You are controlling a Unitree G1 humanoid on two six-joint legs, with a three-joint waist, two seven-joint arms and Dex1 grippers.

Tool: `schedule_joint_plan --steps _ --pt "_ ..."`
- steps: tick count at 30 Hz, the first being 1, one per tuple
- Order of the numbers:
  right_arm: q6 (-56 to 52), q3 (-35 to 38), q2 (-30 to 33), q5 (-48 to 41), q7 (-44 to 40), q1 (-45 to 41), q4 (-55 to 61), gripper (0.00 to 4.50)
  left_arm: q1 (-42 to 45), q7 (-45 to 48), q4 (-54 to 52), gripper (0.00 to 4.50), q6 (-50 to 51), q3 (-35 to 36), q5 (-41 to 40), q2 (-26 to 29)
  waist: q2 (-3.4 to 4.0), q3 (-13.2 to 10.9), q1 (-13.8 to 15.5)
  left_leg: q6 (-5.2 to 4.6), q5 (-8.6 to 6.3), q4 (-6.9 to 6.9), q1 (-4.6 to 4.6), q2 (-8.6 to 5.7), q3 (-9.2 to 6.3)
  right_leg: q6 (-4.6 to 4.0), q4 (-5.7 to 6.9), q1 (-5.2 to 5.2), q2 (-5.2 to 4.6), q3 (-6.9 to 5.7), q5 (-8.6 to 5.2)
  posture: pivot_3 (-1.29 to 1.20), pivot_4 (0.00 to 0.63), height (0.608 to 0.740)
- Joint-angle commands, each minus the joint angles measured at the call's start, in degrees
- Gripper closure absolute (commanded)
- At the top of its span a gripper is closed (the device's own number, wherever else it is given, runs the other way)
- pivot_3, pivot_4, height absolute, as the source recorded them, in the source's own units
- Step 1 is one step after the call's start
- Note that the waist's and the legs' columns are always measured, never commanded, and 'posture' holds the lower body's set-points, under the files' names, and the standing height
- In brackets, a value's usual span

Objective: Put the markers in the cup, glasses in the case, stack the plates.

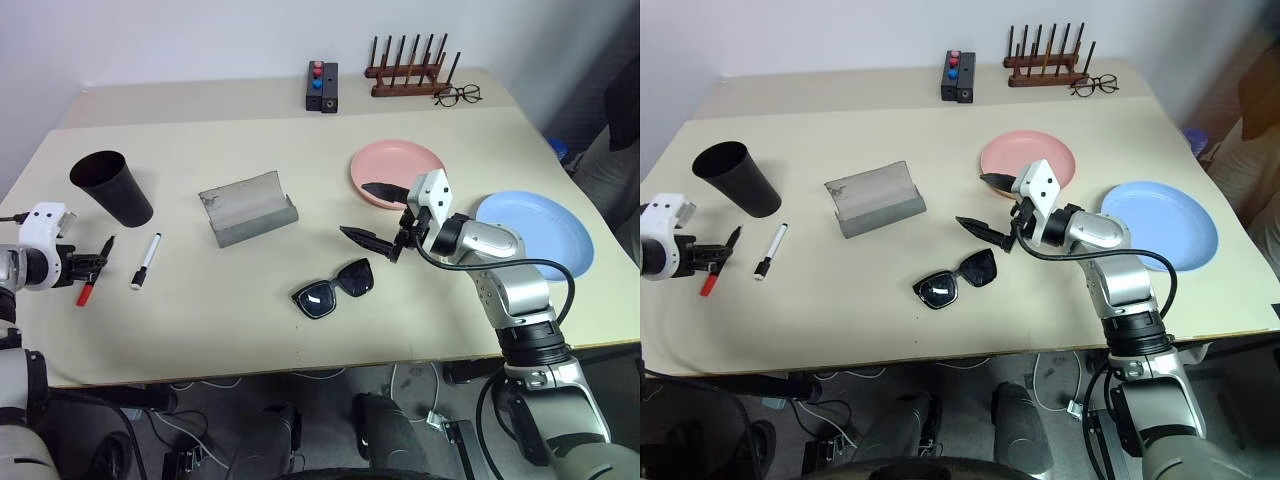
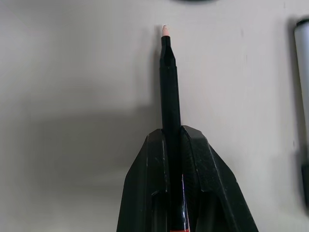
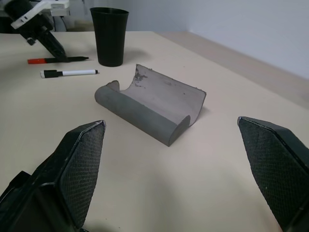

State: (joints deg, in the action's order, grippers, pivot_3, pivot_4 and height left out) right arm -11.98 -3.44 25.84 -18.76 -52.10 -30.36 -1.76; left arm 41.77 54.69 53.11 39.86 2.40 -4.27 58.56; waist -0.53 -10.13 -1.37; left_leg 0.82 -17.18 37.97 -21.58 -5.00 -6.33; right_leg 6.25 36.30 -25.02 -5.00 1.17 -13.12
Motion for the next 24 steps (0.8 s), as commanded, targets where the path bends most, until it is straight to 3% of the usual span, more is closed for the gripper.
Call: schedule_joint_plan --steps 1,10,13,18,24 --pt "1.1 0.9 0.2 -0.4 -0.2 -1.3 1.4 0.0 -2.9 1.6 -4.2 4.45 3.3 0.4 0.0 3.1 0.0 0.0 0.1 0.0 0.0 0.0 0.0 0.0 0.0 0.0 0.0 0.0 0.0 0.01 0.0 0.0 0.15 0.74" --pt "1.7 0.5 0.0 -0.3 -0.8 -1.0 1.3 0.0 -13.7 4.7 -16.2 4.45 10.6 2.5 -3.0 6.1 0.01 0.0 0.2 -0.01 -0.01 0.0 0.02 0.01 0.01 0.0 0.01 0.01 -0.01 0.05 0.0 0.0 0.15 0.74" --pt "1.8 0.3 -0.1 -0.3 -1.1 -1.0 1.3 0.0 -14.8 4.2 -17.7 3.29 10.8 2.8 -3.3 6.3 0.01 0.0 0.3 -0.01 0.0 0.0 0.03 0.01 0.01 0.0 0.01 0.03 -0.01 0.04 0.0 0.0 0.15 0.74" --pt "1.8 0.3 -0.3 -0.4 -1.3 -1.2 1.2 0.0 -13.8 5.8 -17.5 0.85 11.6 1.3 -3.6 7.0 0.01 0.0 0.3 0.01 0.0 0.0 0.07 0.02 0.01 -0.01 0.04 0.04 0.0 0.04 0.0 0.0 0.15 0.74" --pt "1.9 0.0 -0.5 -1.0 -2.1 -0.9 2.0 0.0 -9.9 9.7 -15.0 0.85 7.0 -4.1 -0.5 8.0 0.01 0.0 0.3 0.01 0.01 0.0 0.06 0.01 0.02 -0.01 0.05 0.03 0.0 0.04 0.0 0.0 0.15 0.74"
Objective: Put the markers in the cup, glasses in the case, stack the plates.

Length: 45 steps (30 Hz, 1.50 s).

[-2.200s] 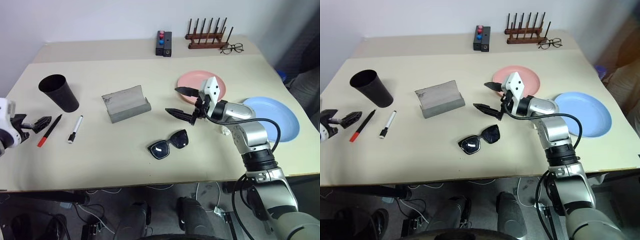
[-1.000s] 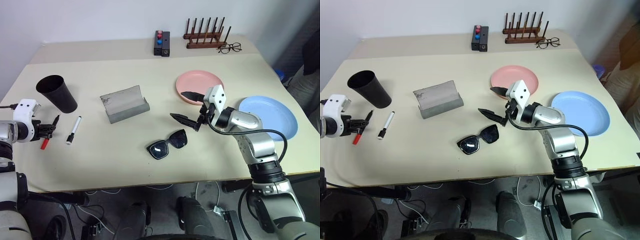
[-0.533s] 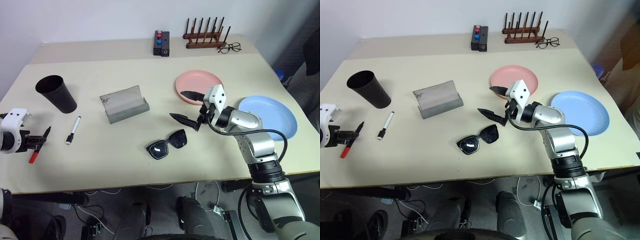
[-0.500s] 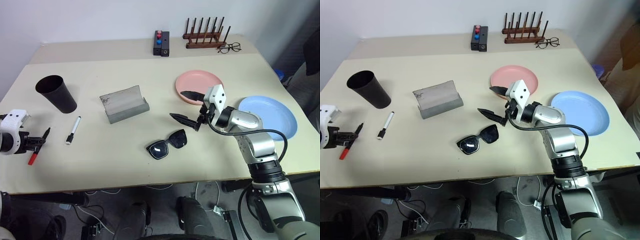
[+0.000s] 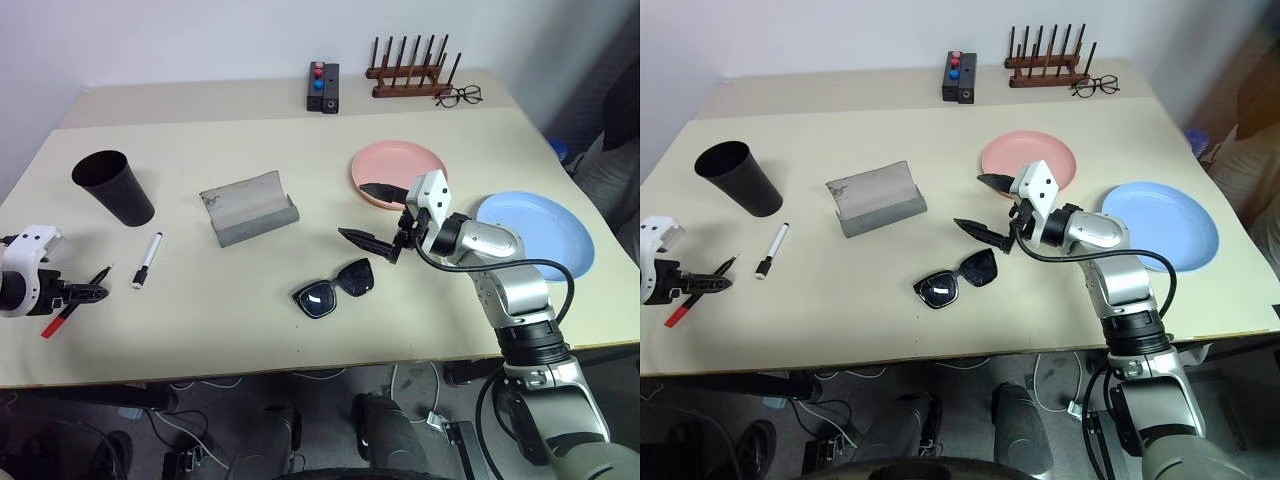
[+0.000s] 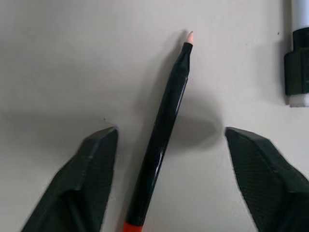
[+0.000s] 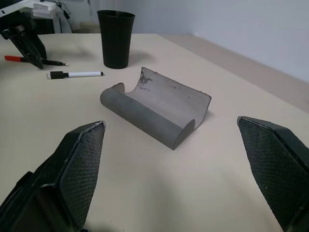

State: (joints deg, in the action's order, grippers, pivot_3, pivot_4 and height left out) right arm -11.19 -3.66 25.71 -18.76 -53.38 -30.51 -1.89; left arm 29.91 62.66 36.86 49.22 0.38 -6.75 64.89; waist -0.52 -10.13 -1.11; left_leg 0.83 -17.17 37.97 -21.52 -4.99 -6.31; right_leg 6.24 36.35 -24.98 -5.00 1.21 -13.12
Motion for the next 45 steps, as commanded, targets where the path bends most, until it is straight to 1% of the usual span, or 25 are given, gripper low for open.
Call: schedule_joint_plan --steps 1,6,15,18,20,21,22,23,24,28,33,35,36,38,40,41,44,45 --pt "0.9 0.5 -0.5 -2.0 -1.4 -0.4 3.1 0.0 2.9 2.5 2.0 0.85 -3.3 -3.1 2.6 1.5 0.0 0.0 0.1 0.0 0.0 0.0 0.0 0.0 0.0 0.0 0.0 0.0 0.0 0.0 0.0 0.0 0.15 0.74" --pt "-1.7 1.4 -0.1 -7.9 -5.2 1.4 8.2 0.0 6.8 4.5 5.9 0.85 -5.7 -6.1 4.8 0.6 -0.02 0.0 0.2 0.0 0.0 0.02 -0.04 0.0 -0.02 0.0 -0.02 0.01 0.0 -0.03 0.0 0.0 0.15 0.74" --pt "-1.7 1.6 0.4 -10.4 -6.9 3.0 11.4 0.0 8.6 5.5 8.8 0.85 -7.3 -7.8 6.6 -1.1 -0.02 0.0 0.2 -0.01 0.0 0.02 -0.02 0.0 -0.01 0.0 0.0 0.01 0.01 -0.02 0.0 0.0 0.15 0.74" --pt "-1.6 1.1 0.9 -10.3 -7.8 3.7 12.0 0.0 8.7 6.8 8.4 1.64 -6.4 -8.2 6.7 -0.8 -0.03 0.0 0.2 -0.01 0.0 0.04 -0.01 -0.01 -0.01 0.0 0.0 0.03 0.0 -0.02 0.0 0.0 0.15 0.74" --pt "-1.2 1.1 0.9 -10.7 -8.6 3.9 12.5 0.0 8.6 7.2 8.1 2.6 -6.2 -8.3 6.9 -0.8 -0.03 0.0 0.2 -0.01 0.0 0.04 -0.01 -0.01 0.0 0.0 0.0 0.03 0.0 -0.02 0.0 0.0 0.15 0.74" --pt "-1.0 1.2 0.8 -11.1 -9.0 4.0 12.7 0.0 8.5 7.1 8.0 3.17 -6.1 -8.3 6.9 -0.9 -0.03 0.0 0.2 -0.01 0.0 0.04 -0.01 -0.01 0.0 0.0 0.0 0.03 0.0 -0.02 0.0 0.0 0.15 0.74" --pt "-0.8 1.2 0.8 -11.2 -9.4 4.0 12.8 0.0 8.5 6.9 8.0 3.58 -6.1 -8.2 6.9 -1.0 -0.03 0.0 0.2 -0.01 0.0 0.04 -0.01 -0.01 0.0 0.0 0.0 0.03 0.0 -0.02 0.0 0.0 0.15 0.74" --pt "-0.5 1.2 0.8 -11.0 -9.7 4.1 12.8 0.0 8.5 6.8 7.9 4.13 -6.0 -8.1 6.9 -1.2 -0.03 0.0 0.2 -0.01 0.0 0.04 -0.01 -0.01 0.0 0.0 0.0 0.03 0.0 -0.02 0.0 0.0 0.15 0.74" --pt "0.0 1.1 0.8 -10.9 -10.0 4.1 12.8 0.0 8.4 6.8 7.8 4.49 -5.9 -8.1 6.8 -1.2 -0.03 0.0 0.2 -0.01 0.0 0.04 -0.01 -0.01 0.0 0.01 0.0 0.03 0.0 -0.02 0.0 0.0 0.15 0.74" --pt "0.6 1.2 0.6 -10.4 -10.0 4.0 12.4 0.0 8.0 6.8 6.2 4.49 -5.2 -7.0 5.8 -1.0 -0.02 0.0 0.2 -0.02 0.0 0.04 0.0 -0.01 0.0 0.01 0.0 0.04 0.0 -0.02 0.0 0.0 0.15 0.74" --pt "1.5 1.5 0.8 -10.1 -10.3 3.9 11.6 0.0 5.9 11.4 -3.2 4.49 -1.3 -4.1 1.6 2.6 -0.04 0.0 0.2 -0.01 0.0 0.05 -0.02 -0.01 -0.02 0.01 0.0 0.04 0.0 -0.03 0.0 0.0 0.15 0.74" --pt "1.9 1.7 0.9 -10.1 -10.3 3.9 11.1 0.0 5.3 12.8 -8.5 4.49 -1.4 -0.6 -1.9 3.3 -0.06 0.0 0.1 -0.01 0.0 0.05 -0.04 0.01 -0.03 0.01 0.0 0.02 0.01 -0.03 0.0 0.0 0.15 0.74" --pt "2.4 1.9 0.8 -9.9 -10.2 3.9 10.7 0.0 5.0 13.3 -11.1 4.49 -3.3 1.7 -3.8 3.1 -0.06 0.0 0.2 -0.01 0.0 0.05 -0.04 0.02 -0.03 0.0 0.0 0.02 0.0 -0.02 0.0 0.0 0.15 0.74" --pt "3.1 2.5 0.1 -10.2 -9.6 3.5 9.6 0.0 5.8 11.3 -14.1 4.49 -3.8 4.9 -5.7 2.1 -0.07 0.0 0.3 -0.01 0.0 0.06 -0.04 0.02 -0.04 0.0 -0.01 0.03 -0.01 -0.03 0.0 0.0 0.15 0.74" --pt "3.9 3.0 -0.7 -10.6 -8.9 2.8 8.7 0.0 5.9 8.7 -15.5 4.49 -8.4 7.2 -6.2 0.6 -0.06 0.0 0.3 -0.01 0.0 0.06 -0.02 0.01 -0.03 0.0 -0.03 0.06 -0.03 -0.03 0.0 0.0 0.15 0.74" --pt "3.8 3.4 -1.1 -11.0 -8.5 2.4 8.2 0.0 6.2 7.6 -16.0 4.49 -9.0 8.2 -6.8 -0.1 -0.06 0.0 0.2 -0.01 0.0 0.06 -0.02 0.02 -0.03 0.0 -0.03 0.05 -0.02 -0.03 0.0 0.0 0.15 0.74" --pt "2.0 5.3 -2.4 -13.5 -6.8 0.3 6.3 0.0 9.3 5.0 -14.8 4.49 -14.9 13.2 -10.6 -4.7 -0.05 0.0 0.3 0.01 0.01 0.05 -0.02 0.02 -0.03 0.0 -0.01 0.03 -0.01 -0.03 0.0 0.0 0.15 0.74" --pt "2.2 5.7 -2.6 -13.5 -6.5 -0.3 5.6 0.0 10.6 2.8 -13.5 4.49 -17.7 14.3 -10.5 -6.1 -0.06 0.0 0.3 0.02 0.02 0.06 -0.02 0.02 -0.03 0.0 -0.01 0.03 -0.01 -0.03 0.0 0.0 0.15 0.74"
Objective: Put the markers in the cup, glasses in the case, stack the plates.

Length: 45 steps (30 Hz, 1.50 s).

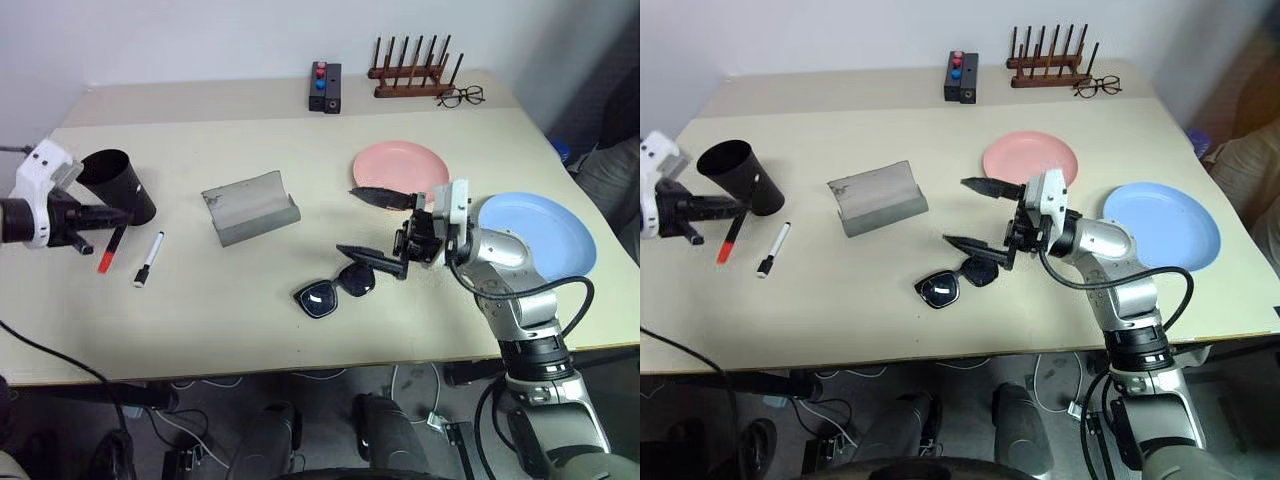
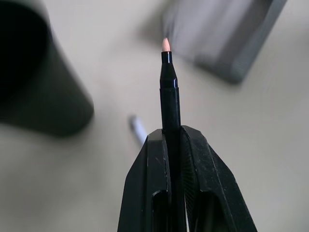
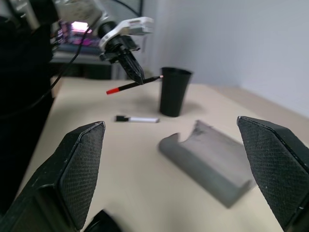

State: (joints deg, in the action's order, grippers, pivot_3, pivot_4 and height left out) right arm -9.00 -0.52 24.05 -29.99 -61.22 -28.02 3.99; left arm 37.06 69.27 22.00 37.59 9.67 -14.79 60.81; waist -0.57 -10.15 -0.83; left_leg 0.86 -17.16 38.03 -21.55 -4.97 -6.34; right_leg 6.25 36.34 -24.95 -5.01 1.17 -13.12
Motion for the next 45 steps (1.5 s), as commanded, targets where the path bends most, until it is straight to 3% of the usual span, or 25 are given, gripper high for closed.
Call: schedule_joint_plan --steps 1,7,10,17,28,37,42,45 --pt "-0.2 2.9 -1.2 -2.5 1.7 -3.2 -0.8 0.0 5.4 -6.2 3.4 4.49 -9.5 6.1 -2.5 -3.6 -0.01 0.0 0.0 0.01 0.0 0.01 -0.01 0.0 -0.01 0.0 0.0 0.0 0.0 -0.01 0.0 0.0 0.15 0.74" --pt "0.2 3.2 -1.3 -2.2 2.6 -3.5 -1.5 0.0 14.1 -13.0 13.8 4.49 -23.6 8.5 -2.5 -8.0 -0.05 0.0 0.0 0.33 0.19 0.04 -0.05 -0.03 0.02 0.01 -0.04 -0.03 -0.02 -0.01 0.01 0.0 0.15 0.74" --pt "1.0 3.0 -1.2 -1.5 2.9 -3.4 -1.6 0.0 18.5 -17.0 21.6 4.49 -34.2 9.0 -0.7 -8.4 -0.05 0.0 -0.2 0.34 0.19 0.05 -0.05 -0.03 0.03 0.01 -0.04 -0.03 -0.02 -0.01 0.01 0.0 0.15 0.74" --pt "1.3 2.9 -1.0 -1.1 3.4 -2.9 -1.2 0.0 23.8 -22.7 35.0 4.49 -46.1 11.4 -0.9 -7.7 -0.05 0.0 -0.2 0.32 0.19 0.05 -0.06 -0.04 0.05 0.01 -0.02 -0.05 -0.01 -0.01 0.01 0.0 0.15 0.74" --pt "2.1 2.7 -0.6 0.5 3.7 -2.9 -1.4 0.0 18.3 -24.3 41.5 4.49 -55.6 16.2 -4.6 -14.1 -0.13 0.1 0.0 0.31 0.19 0.14 -0.12 -0.05 0.04 0.02 0.02 -0.05 -0.02 -0.03 0.01 0.0 0.15 0.74" --pt "2.2 2.7 -0.3 0.9 4.1 -2.9 -1.3 0.0 15.8 -27.4 42.8 4.49 -58.4 16.6 -3.7 -15.3 -0.13 0.1 -0.2 0.31 0.19 0.12 -0.19 -0.04 0.04 0.02 0.06 -0.18 -0.01 -0.02 0.01 0.0 0.15 0.74" --pt "2.3 2.7 -0.2 1.0 4.2 -2.7 -1.2 0.0 15.7 -28.3 42.7 2.37 -58.8 16.5 -3.4 -14.9 -0.13 0.1 -0.2 0.31 0.19 0.13 -0.22 -0.04 0.04 0.02 0.06 -0.2 -0.01 -0.02 0.01 0.0 0.15 0.74" --pt "2.3 2.6 -0.4 1.1 4.2 -2.8 -1.3 0.0 15.8 -27.2 42.4 0.79 -58.1 16.5 -4.0 -15.1 -0.13 0.1 -0.1 0.31 0.19 0.14 -0.22 -0.05 0.04 0.02 0.06 -0.19 -0.02 -0.02 0.01 0.0 0.15 0.74"
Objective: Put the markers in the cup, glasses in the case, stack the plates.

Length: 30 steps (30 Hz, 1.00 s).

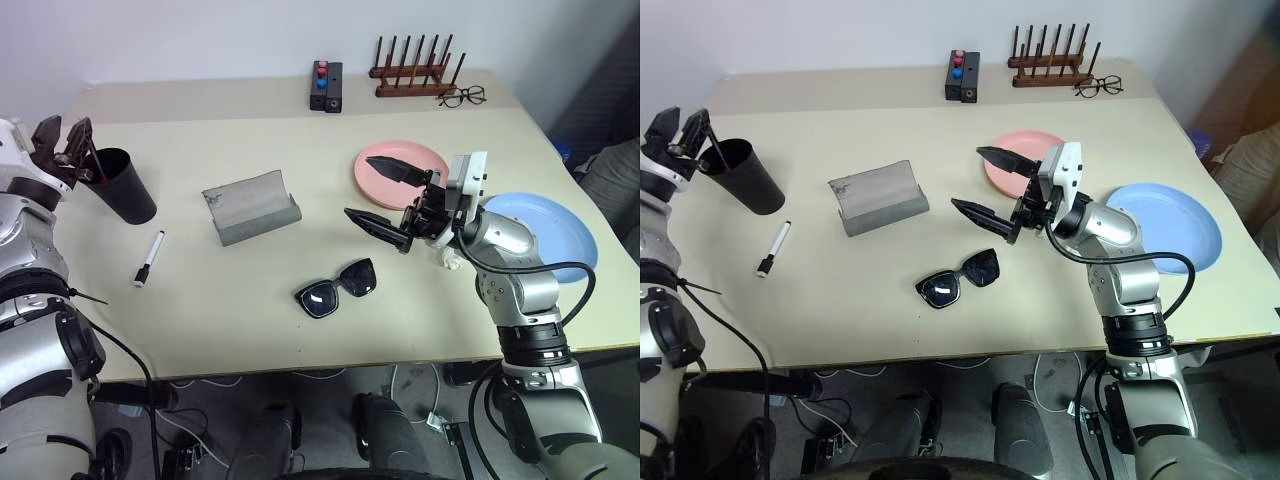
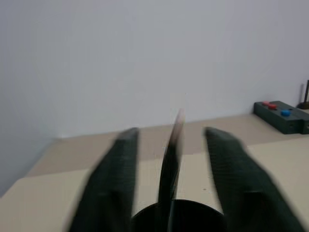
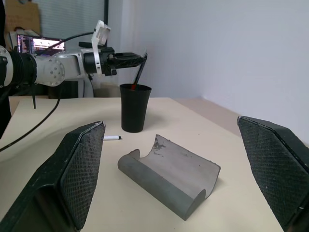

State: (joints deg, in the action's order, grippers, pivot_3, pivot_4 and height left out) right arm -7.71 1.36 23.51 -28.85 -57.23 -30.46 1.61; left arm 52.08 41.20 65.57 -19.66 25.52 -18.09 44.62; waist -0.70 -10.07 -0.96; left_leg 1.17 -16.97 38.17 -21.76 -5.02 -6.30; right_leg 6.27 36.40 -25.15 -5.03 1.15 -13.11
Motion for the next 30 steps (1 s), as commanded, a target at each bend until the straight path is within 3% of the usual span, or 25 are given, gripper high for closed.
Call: schedule_joint_plan --steps 1,2,9,16,19,22,26,30 --pt "1.0 0.7 0.1 0.0 0.2 -0.4 1.1 0.0 0.9 1.5 -1.4 0.31 -0.6 0.8 -1.0 0.9 0.0 0.0 0.0 0.0 0.0 0.0 0.0 0.0 0.0 0.0 0.0 0.0 0.0 0.0 0.0 0.0 0.15 0.74" --pt "1.0 0.7 0.1 -0.1 0.2 -0.4 1.1 0.0 0.9 1.9 -1.6 0.04 -0.4 0.9 -1.3 0.8 0.0 0.0 0.0 0.0 0.0 0.0 0.0 0.0 0.0 0.0 0.0 0.0 0.0 0.0 0.0 0.0 0.15 0.74" --pt "-0.3 0.8 0.5 -1.0 -0.2 -0.1 1.5 0.0 -0.3 7.9 -11.3 0.04 9.2 -1.1 -2.5 2.1 0.0 0.0 -0.1 0.0 0.0 0.01 -0.03 0.0 0.0 0.0 0.01 -0.02 0.01 0.0 0.0 0.0 0.15 0.74" --pt "-3.2 1.8 2.6 -5.3 -5.1 0.7 2.3 0.0 -9.9 10.8 -41.9 0.04 49.2 -6.9 -8.2 9.1 0.01 0.0 -0.6 -0.22 -0.12 -0.01 -0.05 0.02 -0.01 0.0 0.1 -0.09 0.03 0.05 0.0 0.0 0.15 0.74" --pt "-6.1 1.7 3.4 -8.5 -7.8 1.3 3.8 0.0 -13.4 10.1 -52.0 0.04 58.6 -8.3 -9.8 10.5 0.03 0.0 -0.5 -0.27 -0.15 -0.01 -0.04 0.04 -0.01 -0.01 0.1 -0.08 0.03 0.07 0.0 0.0 0.15 0.74" --pt "-5.7 1.9 2.7 -9.0 -8.1 1.0 4.5 0.0 -17.9 1.6 -59.7 0.04 66.8 -11.7 -3.8 12.2 0.04 0.0 -0.2 -0.27 -0.15 -0.01 -0.02 0.04 -0.03 -0.01 0.11 -0.07 0.03 0.08 0.0 0.0 0.15 0.74" --pt "-5.0 1.1 3.1 -7.5 -8.6 1.4 4.7 0.0 -20.9 -1.9 -62.7 0.04 73.0 -12.6 -3.0 12.1 0.06 0.0 -0.2 -0.26 -0.16 -0.04 0.03 0.04 -0.02 -0.02 0.17 -0.09 0.06 0.11 -0.01 0.0 0.15 0.74" --pt "-3.8 0.7 2.9 -5.8 -8.1 2.9 5.3 0.0 -19.2 -4.4 -58.1 0.04 78.3 -14.3 -2.6 10.1 0.05 0.0 0.3 -0.26 -0.15 -0.03 0.02 0.02 -0.02 -0.02 0.15 -0.07 0.03 0.1 -0.01 0.0 0.15 0.74"
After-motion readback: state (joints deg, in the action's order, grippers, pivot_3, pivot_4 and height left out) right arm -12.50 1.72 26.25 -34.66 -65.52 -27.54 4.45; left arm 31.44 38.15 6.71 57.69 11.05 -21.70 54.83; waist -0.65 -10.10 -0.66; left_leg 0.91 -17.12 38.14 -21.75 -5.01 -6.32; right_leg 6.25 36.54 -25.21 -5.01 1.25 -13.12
